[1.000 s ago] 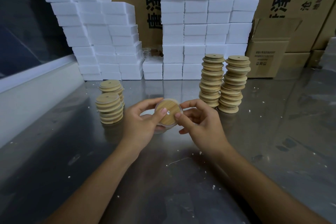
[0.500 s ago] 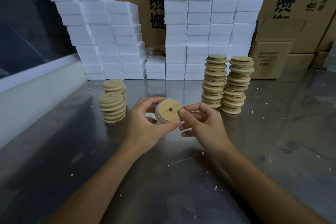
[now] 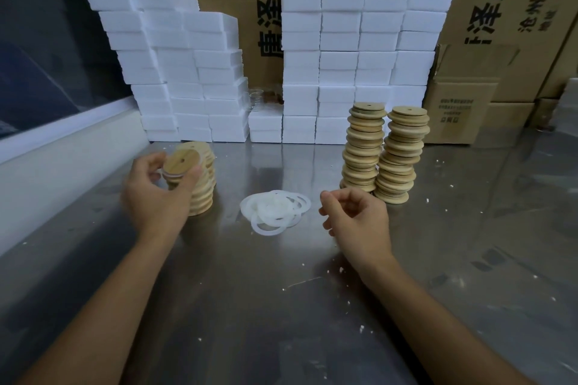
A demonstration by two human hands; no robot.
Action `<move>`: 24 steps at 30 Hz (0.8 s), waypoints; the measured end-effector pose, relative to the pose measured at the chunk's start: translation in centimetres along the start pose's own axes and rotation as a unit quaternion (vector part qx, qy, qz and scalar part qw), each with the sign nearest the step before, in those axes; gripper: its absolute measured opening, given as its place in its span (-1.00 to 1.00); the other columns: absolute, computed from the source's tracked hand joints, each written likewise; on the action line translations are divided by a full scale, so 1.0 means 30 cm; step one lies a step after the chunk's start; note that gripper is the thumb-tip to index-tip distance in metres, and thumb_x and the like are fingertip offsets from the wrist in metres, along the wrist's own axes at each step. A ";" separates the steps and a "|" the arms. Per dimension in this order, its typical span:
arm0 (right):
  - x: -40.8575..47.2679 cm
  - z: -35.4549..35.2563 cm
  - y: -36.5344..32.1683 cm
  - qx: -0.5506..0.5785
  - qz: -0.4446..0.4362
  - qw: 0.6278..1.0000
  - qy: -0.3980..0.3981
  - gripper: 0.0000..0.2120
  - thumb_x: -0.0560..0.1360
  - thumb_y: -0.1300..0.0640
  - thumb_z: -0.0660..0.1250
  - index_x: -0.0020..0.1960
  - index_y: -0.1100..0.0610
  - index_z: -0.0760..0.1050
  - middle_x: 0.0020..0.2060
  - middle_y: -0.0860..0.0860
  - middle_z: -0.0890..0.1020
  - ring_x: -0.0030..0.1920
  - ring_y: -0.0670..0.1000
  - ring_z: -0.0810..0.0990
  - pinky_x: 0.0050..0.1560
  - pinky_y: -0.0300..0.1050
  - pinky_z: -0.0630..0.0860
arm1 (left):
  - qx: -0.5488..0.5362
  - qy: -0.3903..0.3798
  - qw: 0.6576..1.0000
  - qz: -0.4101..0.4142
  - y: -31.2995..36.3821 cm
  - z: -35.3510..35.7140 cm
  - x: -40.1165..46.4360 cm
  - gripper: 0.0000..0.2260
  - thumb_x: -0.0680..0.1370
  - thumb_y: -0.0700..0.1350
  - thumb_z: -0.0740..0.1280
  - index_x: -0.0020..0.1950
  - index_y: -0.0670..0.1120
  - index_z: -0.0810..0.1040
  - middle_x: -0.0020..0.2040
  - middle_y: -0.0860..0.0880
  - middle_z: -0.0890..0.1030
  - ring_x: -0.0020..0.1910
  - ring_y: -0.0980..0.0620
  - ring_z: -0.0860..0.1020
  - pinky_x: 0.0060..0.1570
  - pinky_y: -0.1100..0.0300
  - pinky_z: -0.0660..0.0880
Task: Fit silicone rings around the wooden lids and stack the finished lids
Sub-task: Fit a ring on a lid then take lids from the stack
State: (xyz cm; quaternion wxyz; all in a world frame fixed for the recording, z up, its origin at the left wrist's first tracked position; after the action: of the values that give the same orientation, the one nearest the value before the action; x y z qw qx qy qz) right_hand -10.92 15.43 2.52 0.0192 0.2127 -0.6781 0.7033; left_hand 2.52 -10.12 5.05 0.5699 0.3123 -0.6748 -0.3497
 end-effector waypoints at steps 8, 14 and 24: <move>0.006 -0.006 0.007 -0.013 -0.014 1.000 0.005 -0.86 0.52 0.14 0.43 -0.21 0.13 0.61 -0.33 0.10 0.67 -0.36 0.00 0.60 -0.37 -0.28 0.50 | 0.040 -0.029 0.999 -0.005 -0.041 0.013 0.022 -0.53 0.38 0.08 0.54 0.21 -0.04 0.54 0.17 0.01 0.59 0.12 0.06 0.51 0.05 0.19 0.38; 0.008 -0.011 0.009 -0.037 -0.034 0.999 0.015 -0.87 0.51 0.12 0.43 -0.22 0.07 0.61 -0.34 0.04 0.68 -0.36 0.02 0.63 -0.33 -0.18 0.56 | 0.173 -0.009 0.974 0.143 0.009 -0.021 -0.014 -0.61 0.39 0.00 0.54 0.10 -0.09 0.48 0.09 -0.17 0.46 0.10 -0.17 0.42 0.06 -0.11 0.42; 0.044 -0.056 0.046 -0.046 -0.023 0.996 0.072 -0.87 0.49 0.15 0.42 -0.24 0.11 0.61 -0.37 0.00 0.67 -0.27 0.00 0.67 -0.21 -0.15 0.56 | 0.247 -0.068 0.950 0.180 0.010 -0.010 -0.045 -0.75 0.46 -0.15 0.45 0.10 -0.19 0.56 0.07 -0.18 0.53 0.12 -0.23 0.42 0.11 -0.10 0.37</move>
State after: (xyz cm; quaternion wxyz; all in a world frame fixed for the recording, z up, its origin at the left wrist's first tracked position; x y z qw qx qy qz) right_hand -13.01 16.58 1.67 0.0940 0.1763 -0.7015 0.6841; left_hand 3.02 -8.88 4.59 0.4811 0.2920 -0.8224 -0.0835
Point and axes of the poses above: each hand's wrist, its own x-axis towards the middle knuckle, its own z-axis out of the palm, y = z × x, the point moved 3 cm from there along x, towards the middle knuckle
